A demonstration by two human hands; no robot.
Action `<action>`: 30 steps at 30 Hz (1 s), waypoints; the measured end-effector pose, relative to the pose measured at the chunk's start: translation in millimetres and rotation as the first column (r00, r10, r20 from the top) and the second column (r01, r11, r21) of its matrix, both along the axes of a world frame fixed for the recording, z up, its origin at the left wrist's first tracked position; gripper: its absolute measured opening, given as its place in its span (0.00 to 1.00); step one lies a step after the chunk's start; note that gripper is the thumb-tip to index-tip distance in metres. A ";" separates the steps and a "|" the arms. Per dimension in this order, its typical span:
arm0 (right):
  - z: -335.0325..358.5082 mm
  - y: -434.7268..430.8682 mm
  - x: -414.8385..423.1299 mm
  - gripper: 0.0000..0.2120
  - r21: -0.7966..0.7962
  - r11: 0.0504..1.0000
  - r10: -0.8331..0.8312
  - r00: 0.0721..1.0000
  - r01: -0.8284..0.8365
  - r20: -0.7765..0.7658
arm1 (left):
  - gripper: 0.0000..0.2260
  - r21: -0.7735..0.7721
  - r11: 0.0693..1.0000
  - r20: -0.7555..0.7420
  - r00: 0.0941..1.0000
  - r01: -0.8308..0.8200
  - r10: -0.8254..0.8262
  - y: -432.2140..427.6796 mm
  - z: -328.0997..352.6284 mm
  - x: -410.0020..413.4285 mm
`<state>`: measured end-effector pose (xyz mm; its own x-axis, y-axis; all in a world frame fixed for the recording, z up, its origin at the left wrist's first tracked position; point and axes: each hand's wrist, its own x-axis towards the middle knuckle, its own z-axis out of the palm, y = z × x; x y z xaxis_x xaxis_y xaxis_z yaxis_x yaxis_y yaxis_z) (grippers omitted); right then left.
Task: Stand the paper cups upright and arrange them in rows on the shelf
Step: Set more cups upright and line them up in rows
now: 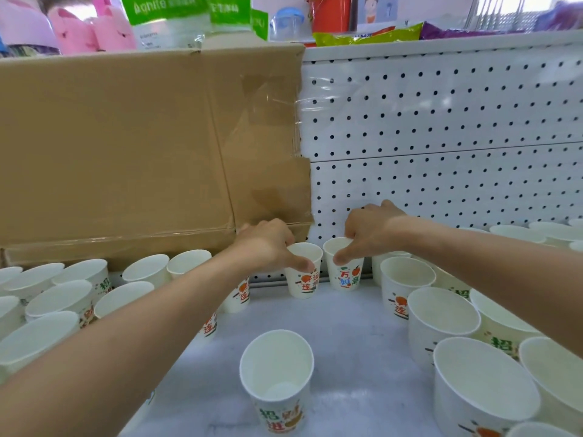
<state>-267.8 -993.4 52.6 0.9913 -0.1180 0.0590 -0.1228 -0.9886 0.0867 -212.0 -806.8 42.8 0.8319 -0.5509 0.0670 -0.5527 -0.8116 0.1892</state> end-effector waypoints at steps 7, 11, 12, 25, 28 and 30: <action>-2.0 -3.0 -3.3 0.25 -0.013 1.000 0.011 0.999 -0.010 0.035 | 0.21 -0.037 0.999 -0.031 1.000 -0.006 0.005 -6.8 1.0 -8.0; -1.3 -0.8 -6.0 0.26 -0.034 0.999 -0.008 0.999 0.009 0.032 | 0.20 -0.072 0.997 -0.068 0.998 -0.005 0.000 -4.2 -1.7 -9.7; -1.2 -0.1 -6.8 0.26 -0.039 0.999 -0.016 0.999 0.017 0.027 | 0.20 -0.066 0.998 -0.054 0.999 -0.008 0.004 -3.7 -2.3 -10.0; 20.4 86.3 -80.2 0.32 0.494 0.774 0.514 0.849 -0.396 -0.125 | 0.30 0.119 0.991 -0.009 0.998 -0.060 0.062 94.3 14.4 -8.8; 20.1 116.4 -98.6 0.38 0.425 0.792 0.561 0.797 -0.438 -0.224 | 0.33 0.296 0.953 0.103 0.994 -0.072 0.043 90.4 6.9 -4.0; 15.8 128.0 -103.9 0.39 0.277 0.830 0.548 0.802 -0.485 -0.237 | 0.29 0.344 0.936 0.141 0.989 -0.081 0.034 88.7 4.9 -0.9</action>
<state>-371.7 -865.4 68.5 0.8731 0.4389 -0.2122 0.4110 -0.8968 -0.1637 -213.0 -718.1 47.7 0.8595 -0.5110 -0.0103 -0.5042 -0.8444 -0.1812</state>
